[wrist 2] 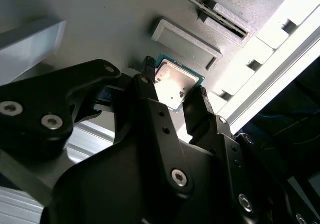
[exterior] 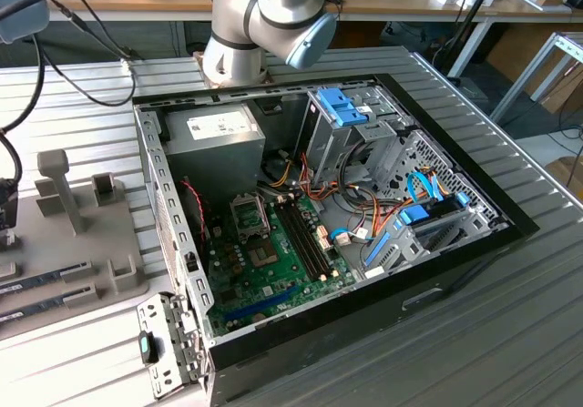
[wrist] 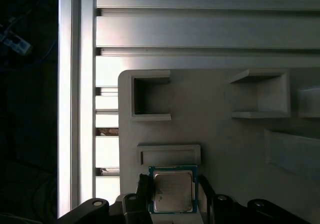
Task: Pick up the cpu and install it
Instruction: 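Pick up the cpu and move it towards the insertion slot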
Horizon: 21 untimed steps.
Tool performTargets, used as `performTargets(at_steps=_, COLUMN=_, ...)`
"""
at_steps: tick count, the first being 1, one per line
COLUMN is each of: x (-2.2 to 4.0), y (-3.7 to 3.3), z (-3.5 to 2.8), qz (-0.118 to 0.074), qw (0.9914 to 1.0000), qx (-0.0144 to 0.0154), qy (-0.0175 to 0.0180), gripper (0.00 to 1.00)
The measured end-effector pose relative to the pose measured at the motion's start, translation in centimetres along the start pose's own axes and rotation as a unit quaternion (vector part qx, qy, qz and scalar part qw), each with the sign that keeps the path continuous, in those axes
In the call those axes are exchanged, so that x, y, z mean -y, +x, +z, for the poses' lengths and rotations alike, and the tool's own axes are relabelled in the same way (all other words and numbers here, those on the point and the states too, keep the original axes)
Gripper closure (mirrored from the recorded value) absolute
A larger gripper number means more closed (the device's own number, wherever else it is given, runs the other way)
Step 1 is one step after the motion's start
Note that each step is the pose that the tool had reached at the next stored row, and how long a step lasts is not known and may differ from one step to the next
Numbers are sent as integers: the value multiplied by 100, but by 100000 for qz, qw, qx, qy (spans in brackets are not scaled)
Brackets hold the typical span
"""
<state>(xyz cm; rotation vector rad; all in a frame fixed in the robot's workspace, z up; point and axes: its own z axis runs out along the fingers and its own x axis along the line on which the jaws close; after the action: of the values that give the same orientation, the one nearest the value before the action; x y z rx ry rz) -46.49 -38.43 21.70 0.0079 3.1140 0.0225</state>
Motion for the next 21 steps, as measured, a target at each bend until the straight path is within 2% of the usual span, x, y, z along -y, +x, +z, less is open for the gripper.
performTargets(at_steps=21, x=-2, y=-3, z=-119, qz=5, qw=100000, qx=1, qy=-137, gripper=53)
